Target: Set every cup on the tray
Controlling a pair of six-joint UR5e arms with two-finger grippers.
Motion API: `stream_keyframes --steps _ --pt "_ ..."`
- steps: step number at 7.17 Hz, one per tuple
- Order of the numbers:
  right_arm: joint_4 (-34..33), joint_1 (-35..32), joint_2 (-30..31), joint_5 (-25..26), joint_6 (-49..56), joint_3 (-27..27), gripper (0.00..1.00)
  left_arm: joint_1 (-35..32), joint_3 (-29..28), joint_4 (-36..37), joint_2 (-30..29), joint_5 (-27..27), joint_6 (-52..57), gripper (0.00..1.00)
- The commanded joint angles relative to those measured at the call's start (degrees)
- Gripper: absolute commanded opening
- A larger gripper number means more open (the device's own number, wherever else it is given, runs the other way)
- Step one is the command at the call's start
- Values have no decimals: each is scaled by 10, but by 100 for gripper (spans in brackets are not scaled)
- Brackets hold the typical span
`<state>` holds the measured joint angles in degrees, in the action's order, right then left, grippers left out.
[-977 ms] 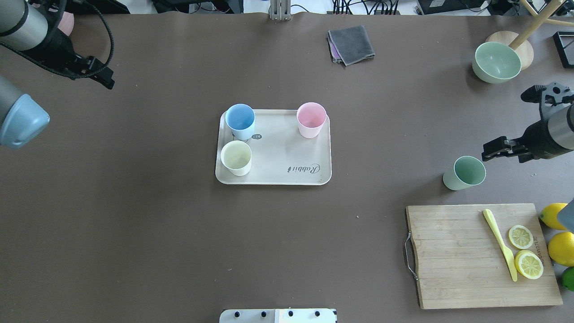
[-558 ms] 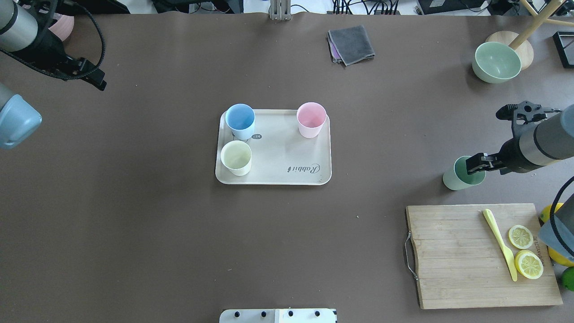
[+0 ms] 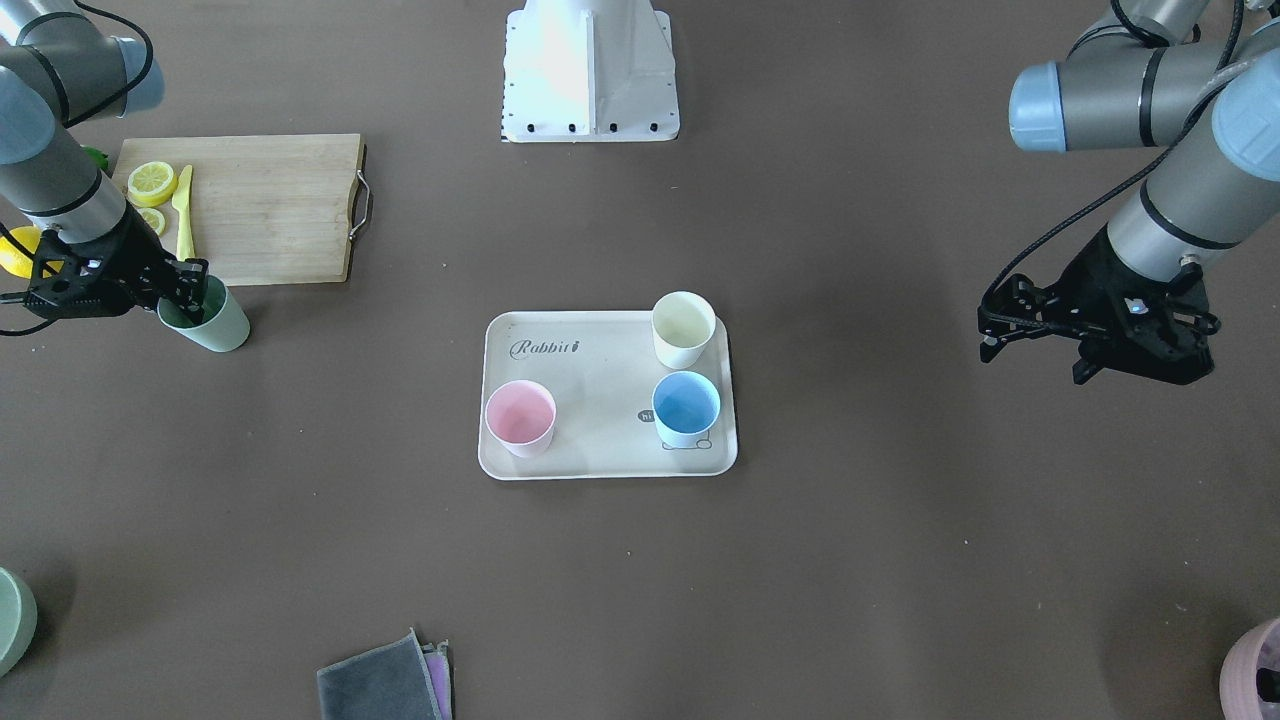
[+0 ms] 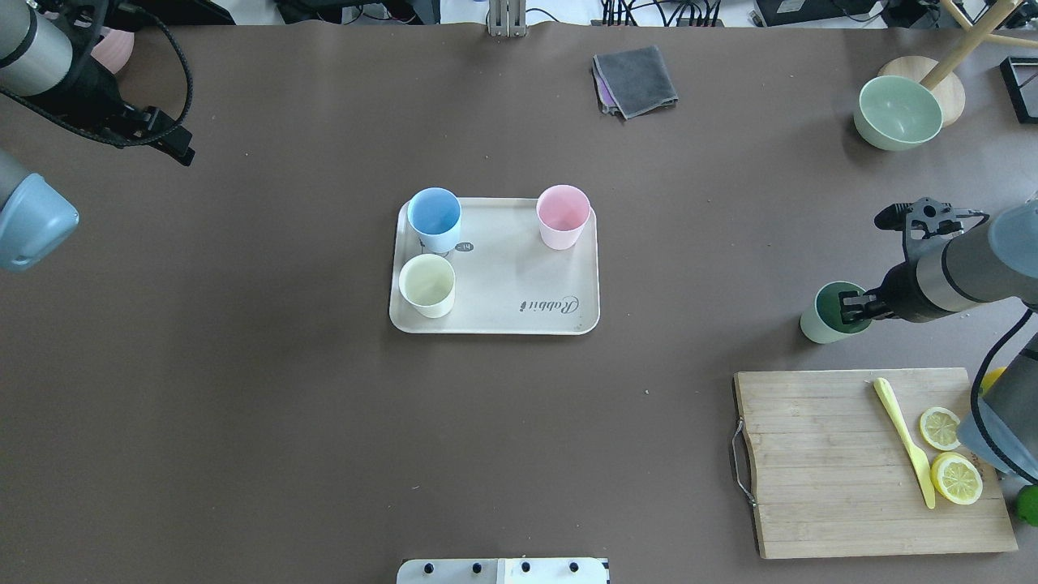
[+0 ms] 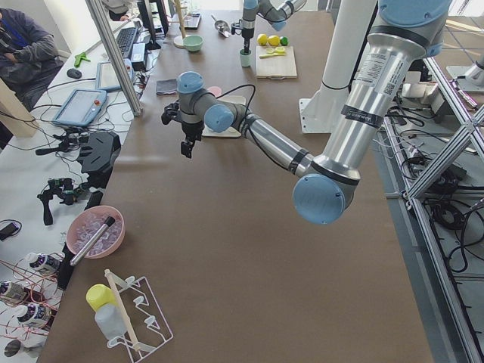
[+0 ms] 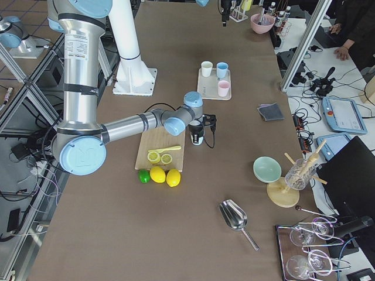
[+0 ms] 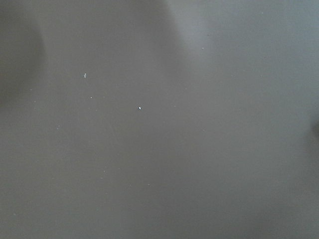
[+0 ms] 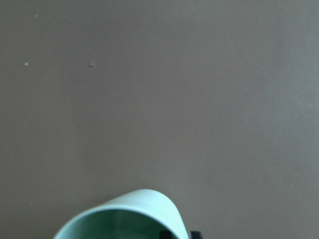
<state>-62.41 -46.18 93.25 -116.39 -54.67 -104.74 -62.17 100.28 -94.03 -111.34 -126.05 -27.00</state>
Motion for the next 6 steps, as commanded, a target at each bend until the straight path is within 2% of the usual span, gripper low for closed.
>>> stream_keyframes --steps 1,2,4,6 --pt "-5 0 -43 -4 -17 1 0 2 -3 -1 0 0 1 98" --pt "-13 2 -77 -4 -71 2 0 2 -2 -1 0 0 0 98" --pt "-134 44 -198 11 -187 1 0 5 -3 -1 0 0 0 98" --pt "-193 120 -290 82 -293 12 0 6 -8 -2 0 1 0 98"
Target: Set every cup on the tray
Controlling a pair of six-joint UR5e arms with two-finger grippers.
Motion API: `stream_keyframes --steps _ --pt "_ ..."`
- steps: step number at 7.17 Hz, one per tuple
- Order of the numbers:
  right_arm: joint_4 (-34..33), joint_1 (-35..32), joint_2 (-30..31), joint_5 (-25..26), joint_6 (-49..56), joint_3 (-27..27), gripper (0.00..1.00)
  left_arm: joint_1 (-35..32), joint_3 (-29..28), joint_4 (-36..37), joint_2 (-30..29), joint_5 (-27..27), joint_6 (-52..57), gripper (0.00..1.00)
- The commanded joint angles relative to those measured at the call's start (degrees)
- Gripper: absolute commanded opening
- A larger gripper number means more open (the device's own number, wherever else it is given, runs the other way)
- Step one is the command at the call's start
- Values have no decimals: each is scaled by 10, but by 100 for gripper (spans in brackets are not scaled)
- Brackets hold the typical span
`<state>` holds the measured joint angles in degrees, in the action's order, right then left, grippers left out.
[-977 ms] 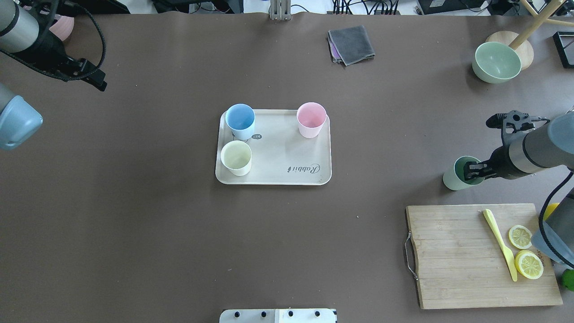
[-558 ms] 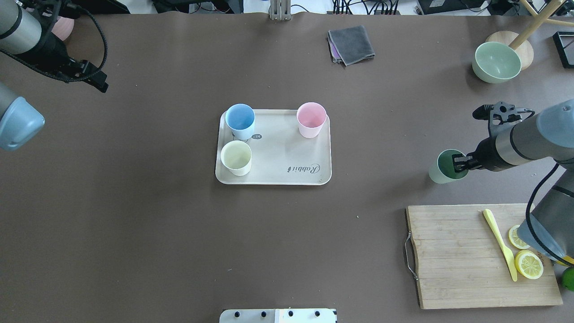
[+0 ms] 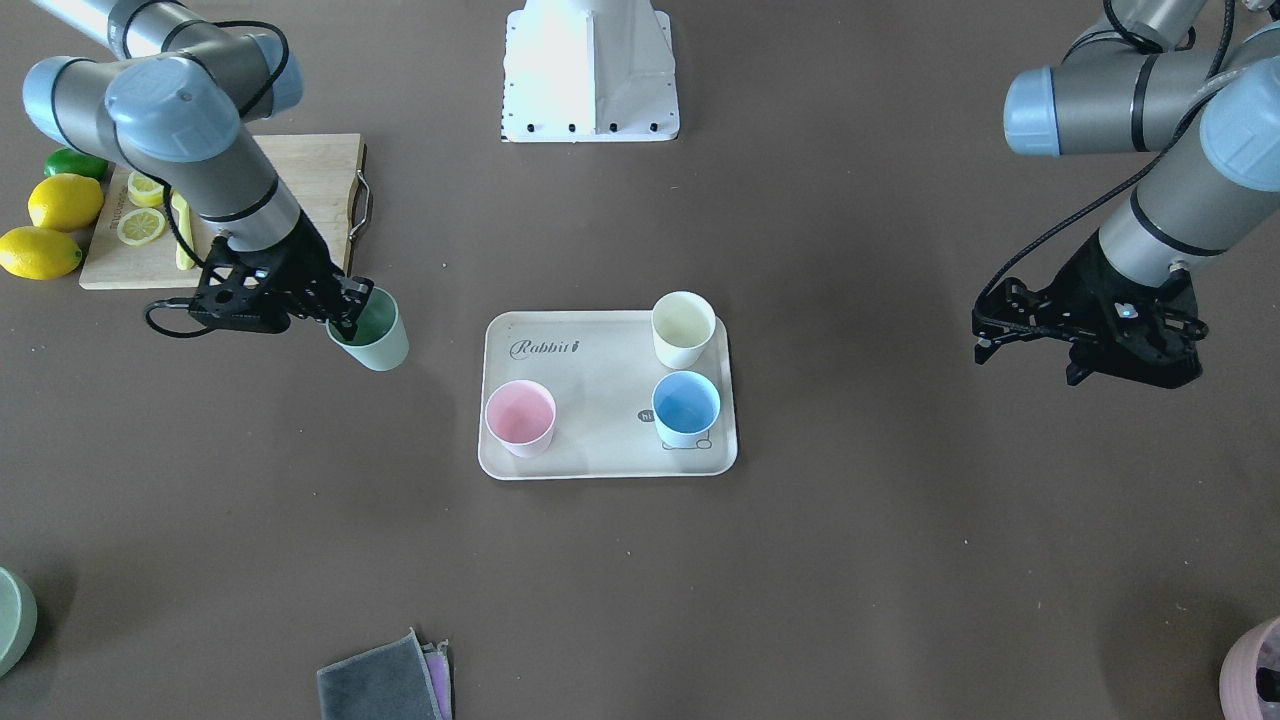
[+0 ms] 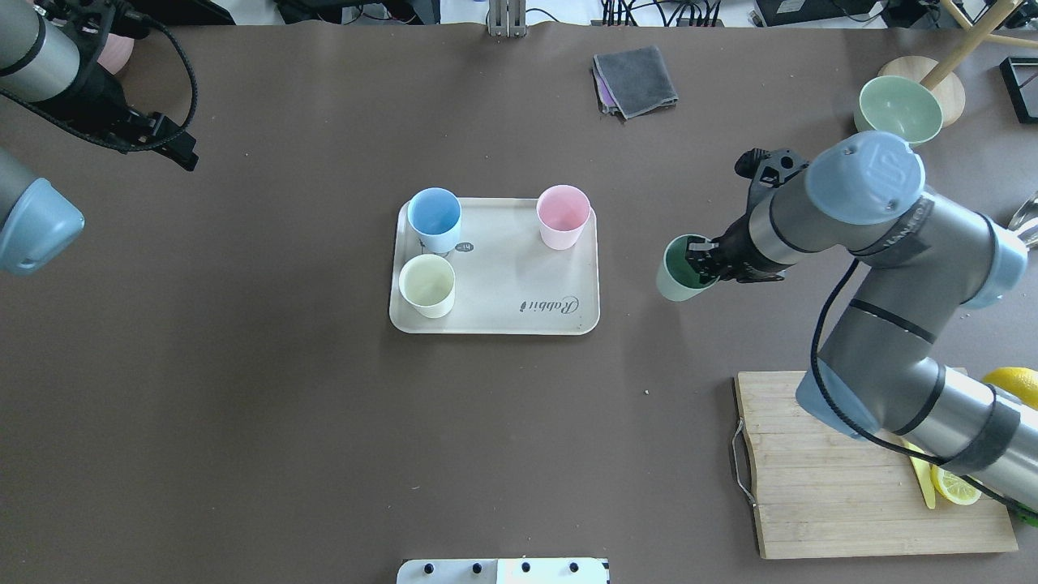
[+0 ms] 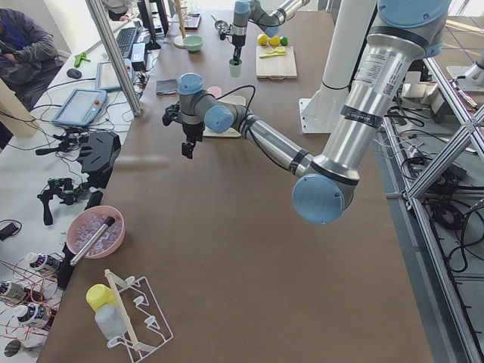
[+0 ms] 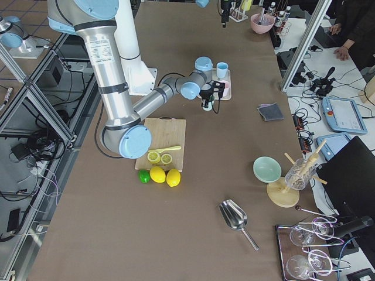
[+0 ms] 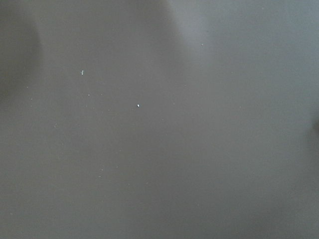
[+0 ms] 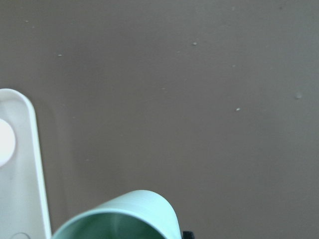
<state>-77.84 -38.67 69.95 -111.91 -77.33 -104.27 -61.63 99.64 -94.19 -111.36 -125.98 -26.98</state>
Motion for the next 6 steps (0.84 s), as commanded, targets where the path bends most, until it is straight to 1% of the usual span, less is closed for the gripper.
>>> stream_keyframes --steps 1,2,3,4,5,6 --pt "-68 65 -118 59 -102 40 0 1 -1 0 0 0 -1 98" --pt "-71 75 -170 72 -117 93 0 2 -1 0 -1 0 -1 98" --pt "-67 76 -186 74 -116 113 0 3 -1 0 -1 0 -1 98" --pt "-66 76 -190 74 -115 116 0 3 -1 0 -1 0 -1 98" --pt "-66 75 -200 75 -112 133 74 3 -1 0 -1 0 -2 98" --pt "-66 75 -204 86 -109 136 100 3 -1 0 -1 0 -2 98"
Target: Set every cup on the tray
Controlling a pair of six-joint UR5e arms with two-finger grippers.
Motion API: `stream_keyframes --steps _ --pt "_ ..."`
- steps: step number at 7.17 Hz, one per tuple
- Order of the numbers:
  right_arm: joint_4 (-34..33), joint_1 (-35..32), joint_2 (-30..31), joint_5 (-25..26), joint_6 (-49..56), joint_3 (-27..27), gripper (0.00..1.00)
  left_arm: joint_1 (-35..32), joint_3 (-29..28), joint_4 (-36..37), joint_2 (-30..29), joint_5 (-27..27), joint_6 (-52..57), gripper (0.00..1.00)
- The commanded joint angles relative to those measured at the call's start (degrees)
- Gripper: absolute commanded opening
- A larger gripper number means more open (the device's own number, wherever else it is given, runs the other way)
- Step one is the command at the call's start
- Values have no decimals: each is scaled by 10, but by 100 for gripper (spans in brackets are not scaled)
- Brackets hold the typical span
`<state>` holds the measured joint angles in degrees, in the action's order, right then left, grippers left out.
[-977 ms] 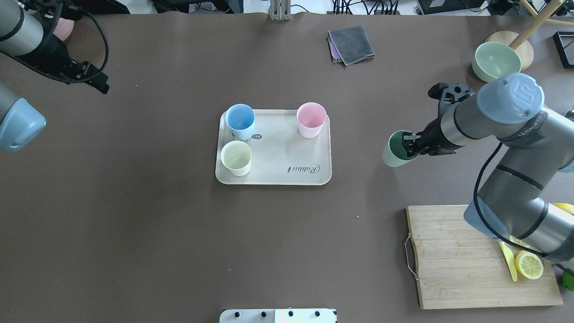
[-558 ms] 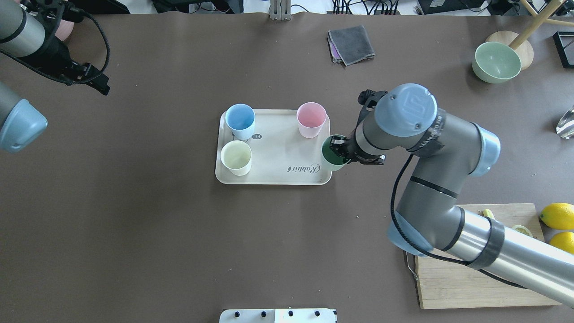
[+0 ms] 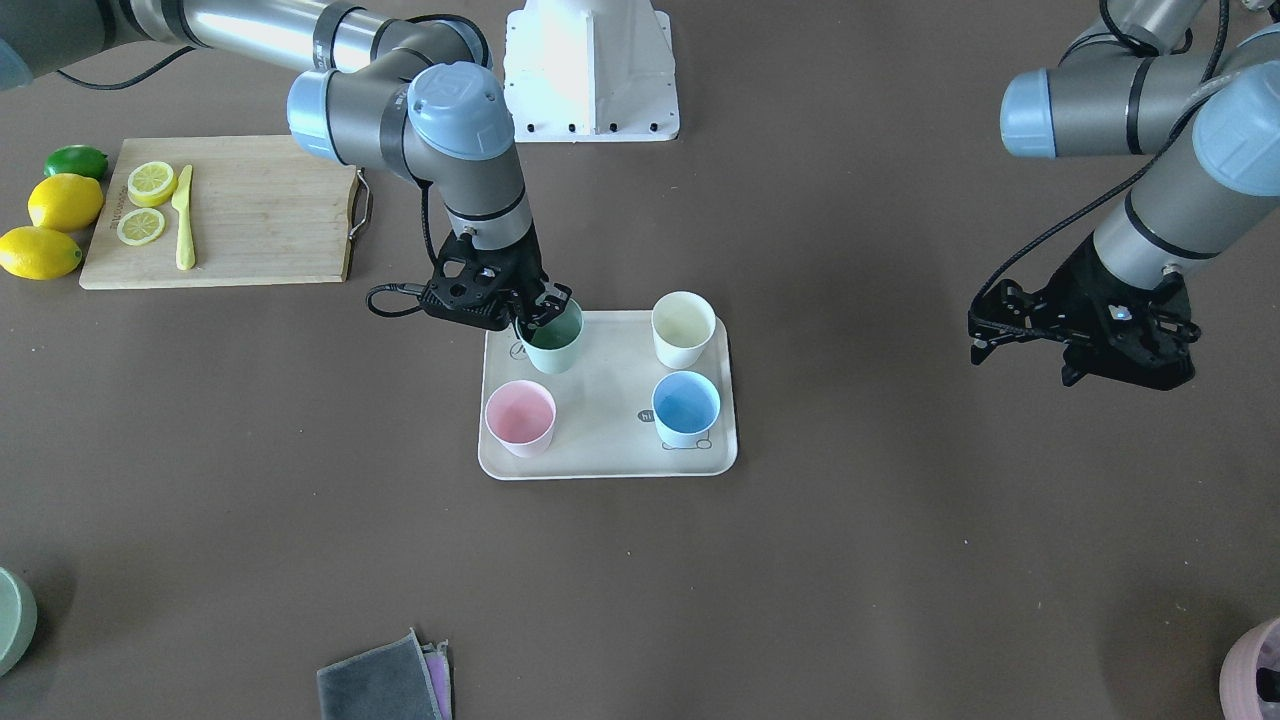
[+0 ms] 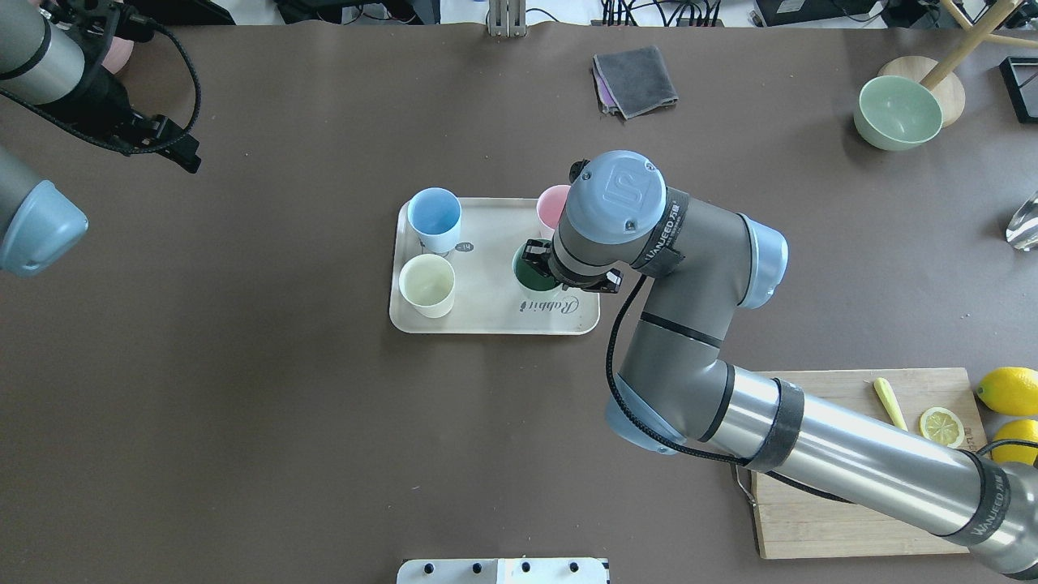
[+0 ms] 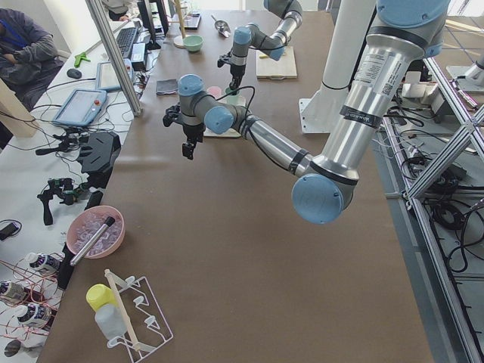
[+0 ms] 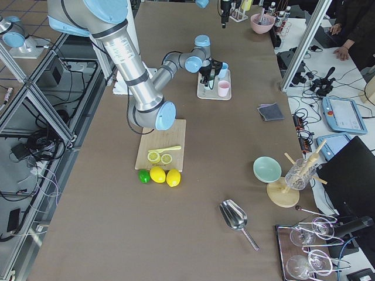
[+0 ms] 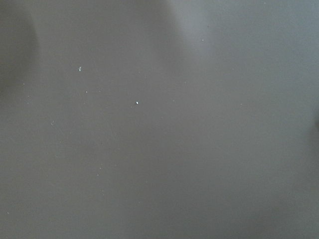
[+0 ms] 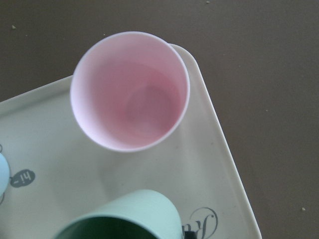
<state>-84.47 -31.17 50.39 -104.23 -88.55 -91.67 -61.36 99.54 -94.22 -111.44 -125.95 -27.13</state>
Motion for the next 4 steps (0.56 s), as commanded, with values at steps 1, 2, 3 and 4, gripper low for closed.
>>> stream_keyframes --steps 1,2,3,4 --pt "-1 -5 -8 10 6 9 100 0 0 -1 0 0 0 98" --pt "-8 -24 -8 -2 16 0 100 0 2 0 1 -2 1 98" --pt "-36 -65 -1 -44 55 -19 100 -1 4 3 3 -3 6 98" --pt "-78 -115 8 -97 140 -33 100 -3 6 4 7 -3 9 98"
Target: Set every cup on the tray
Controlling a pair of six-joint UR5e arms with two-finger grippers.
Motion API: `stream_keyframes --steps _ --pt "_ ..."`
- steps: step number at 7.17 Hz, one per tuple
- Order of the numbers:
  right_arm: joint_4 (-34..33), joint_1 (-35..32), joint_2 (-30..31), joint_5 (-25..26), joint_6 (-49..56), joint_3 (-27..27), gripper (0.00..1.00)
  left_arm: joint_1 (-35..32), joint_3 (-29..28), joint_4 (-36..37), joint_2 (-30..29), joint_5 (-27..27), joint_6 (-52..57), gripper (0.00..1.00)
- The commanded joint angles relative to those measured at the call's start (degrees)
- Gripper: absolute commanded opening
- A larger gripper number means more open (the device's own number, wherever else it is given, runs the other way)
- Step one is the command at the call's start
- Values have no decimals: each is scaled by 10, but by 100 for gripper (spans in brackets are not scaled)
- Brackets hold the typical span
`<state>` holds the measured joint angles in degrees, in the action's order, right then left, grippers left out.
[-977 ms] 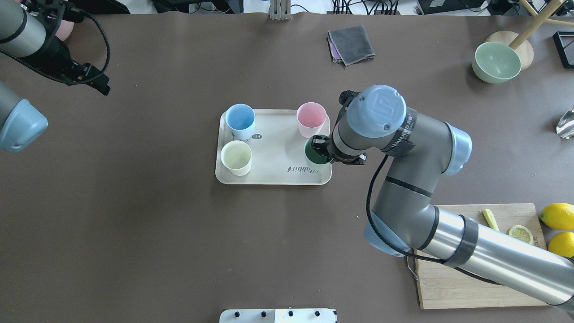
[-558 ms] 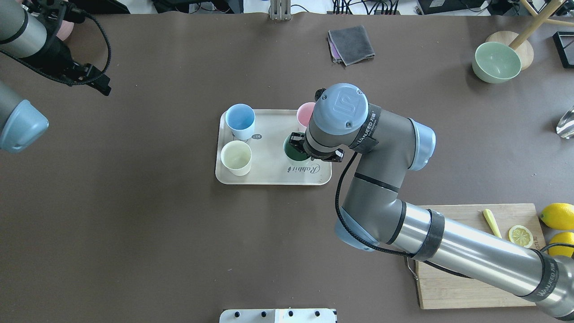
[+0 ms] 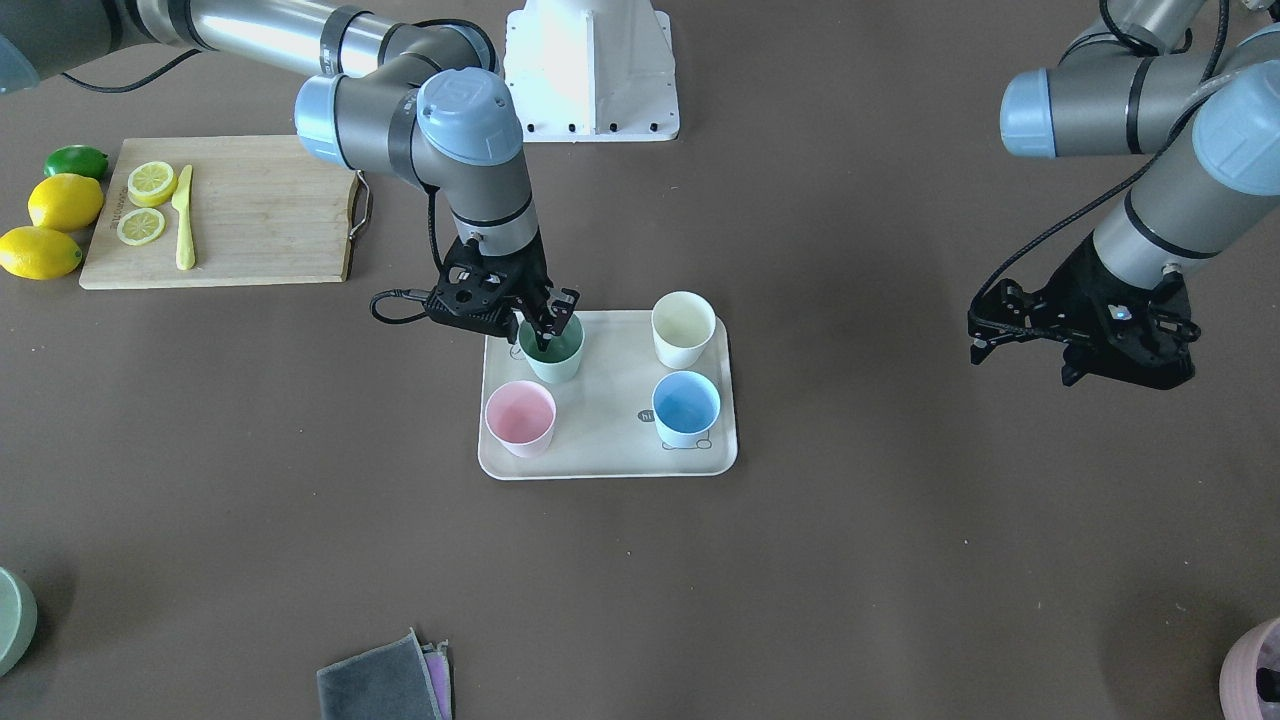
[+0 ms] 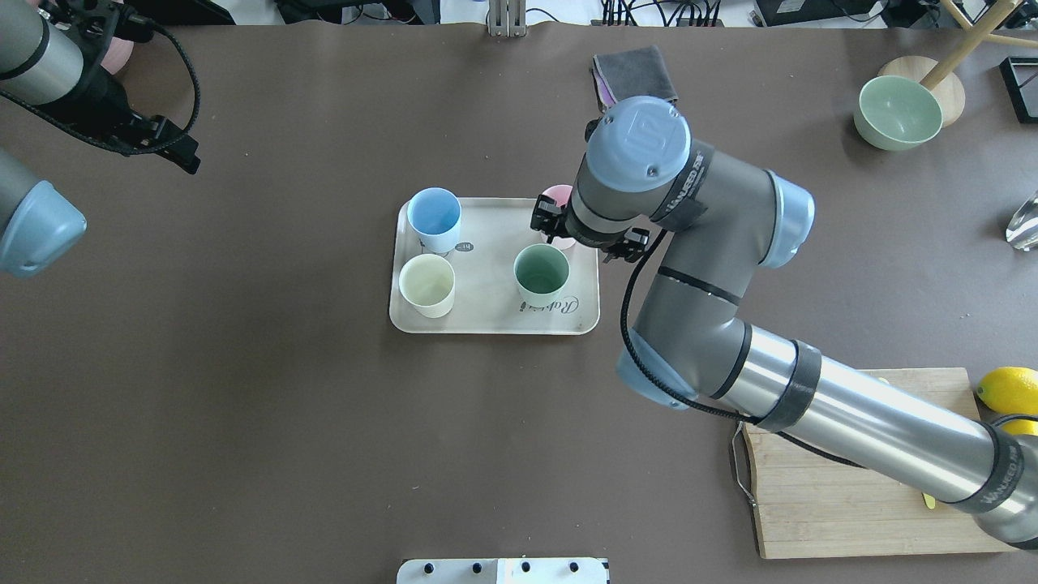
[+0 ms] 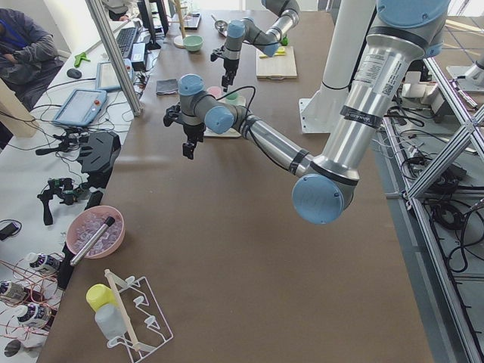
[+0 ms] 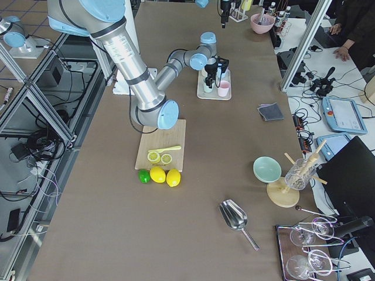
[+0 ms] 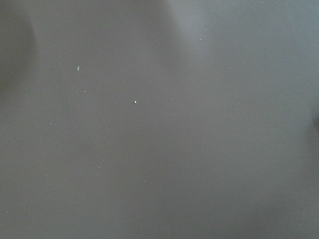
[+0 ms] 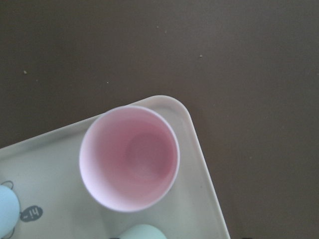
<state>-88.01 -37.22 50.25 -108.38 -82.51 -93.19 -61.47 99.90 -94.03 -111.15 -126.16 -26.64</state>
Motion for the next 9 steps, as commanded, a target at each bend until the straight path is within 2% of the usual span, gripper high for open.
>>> stream_keyframes --steps 1,2,3,5,6,7,9 --pt "-72 -114 58 -96 180 -63 100 -8 24 2 35 -1 5 98" --pt "-85 -190 129 -134 316 -104 100 -25 43 3 66 -2 32 98" --pt "-98 -270 209 -171 469 -130 100 -67 45 8 101 -3 115 98" --pt "-98 -394 336 -184 728 -133 100 -161 42 8 176 -36 236 98" --pt "-98 -462 391 -218 822 -127 100 -200 41 8 208 -40 285 98" --pt "-97 -514 444 -242 847 -123 100 -224 42 8 232 -40 317 98" --pt "-93 -541 528 -226 854 -123 100 -239 38 2 282 -17 365 98"
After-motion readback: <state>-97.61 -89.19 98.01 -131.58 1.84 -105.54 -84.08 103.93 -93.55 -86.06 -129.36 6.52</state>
